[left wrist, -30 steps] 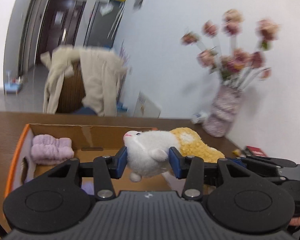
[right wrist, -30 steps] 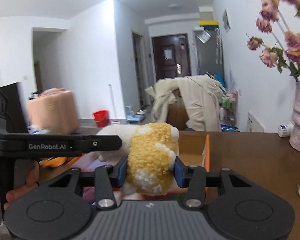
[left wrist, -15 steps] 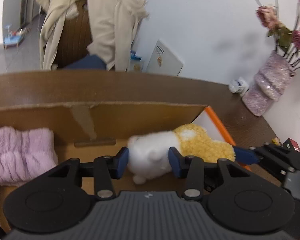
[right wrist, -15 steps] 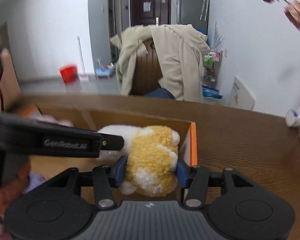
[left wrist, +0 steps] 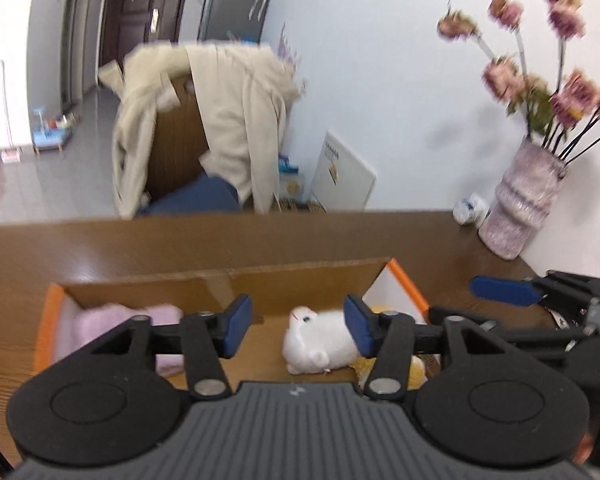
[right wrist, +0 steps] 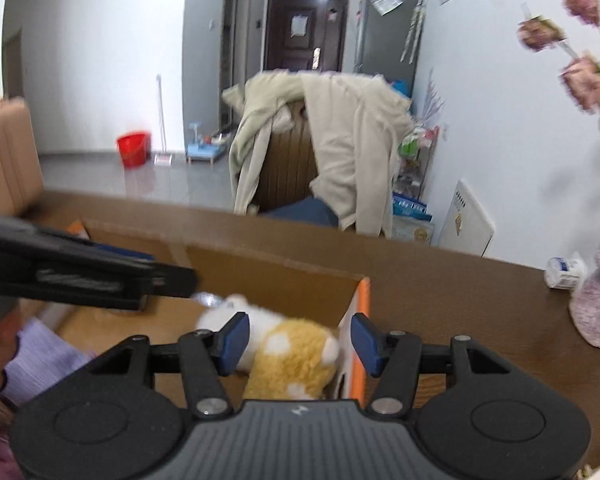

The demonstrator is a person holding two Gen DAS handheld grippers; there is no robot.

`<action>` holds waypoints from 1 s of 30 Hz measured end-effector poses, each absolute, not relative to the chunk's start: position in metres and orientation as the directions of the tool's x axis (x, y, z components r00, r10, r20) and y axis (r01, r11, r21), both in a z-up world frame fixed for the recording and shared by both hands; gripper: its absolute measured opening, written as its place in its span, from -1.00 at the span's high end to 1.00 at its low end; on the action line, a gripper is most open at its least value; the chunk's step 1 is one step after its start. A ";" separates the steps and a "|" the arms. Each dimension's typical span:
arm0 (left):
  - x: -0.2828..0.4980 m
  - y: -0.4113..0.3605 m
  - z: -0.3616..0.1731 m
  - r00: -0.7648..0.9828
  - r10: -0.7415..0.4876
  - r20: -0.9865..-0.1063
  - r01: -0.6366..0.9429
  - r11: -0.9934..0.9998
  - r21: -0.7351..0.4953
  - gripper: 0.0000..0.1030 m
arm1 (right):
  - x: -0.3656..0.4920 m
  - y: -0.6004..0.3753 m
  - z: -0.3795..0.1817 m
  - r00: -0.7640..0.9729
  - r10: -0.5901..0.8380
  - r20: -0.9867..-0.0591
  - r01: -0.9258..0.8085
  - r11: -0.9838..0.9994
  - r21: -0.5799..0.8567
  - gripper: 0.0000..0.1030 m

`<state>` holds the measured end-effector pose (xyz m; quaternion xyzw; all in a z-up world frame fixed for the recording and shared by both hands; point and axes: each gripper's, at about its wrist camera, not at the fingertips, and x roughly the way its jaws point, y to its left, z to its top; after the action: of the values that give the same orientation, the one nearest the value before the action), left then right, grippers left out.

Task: Organize soft objects
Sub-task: 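Lower the plush toy into the box and open the right gripper, then grasp the pink sponge block with the right gripper and lift it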

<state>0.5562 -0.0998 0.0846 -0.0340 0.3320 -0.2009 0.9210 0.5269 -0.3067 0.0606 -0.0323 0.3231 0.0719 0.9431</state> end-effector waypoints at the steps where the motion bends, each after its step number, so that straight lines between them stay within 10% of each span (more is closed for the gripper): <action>1: 0.546 -0.094 0.096 0.715 -0.381 -0.586 0.343 0.922 -0.181 -0.23 | 0.519 -0.310 0.072 0.792 0.116 -0.600 -0.152 0.988 -0.010 -0.09; 15: 0.373 -0.049 0.176 0.863 -0.295 -0.410 0.295 0.953 -0.066 -0.70 | 0.375 -0.302 0.169 0.913 0.095 -0.398 -0.138 0.987 -0.082 -0.51; 30: 0.123 -0.006 0.074 0.970 -0.137 -0.202 0.144 0.989 0.022 -1.00 | 0.129 -0.271 0.093 0.951 0.218 -0.218 -0.223 0.975 0.002 -0.81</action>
<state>0.1225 -0.0064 0.0742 0.0184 0.1003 -0.0709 0.9923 0.1294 -0.2714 0.0930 -0.0114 0.1091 0.1116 0.9877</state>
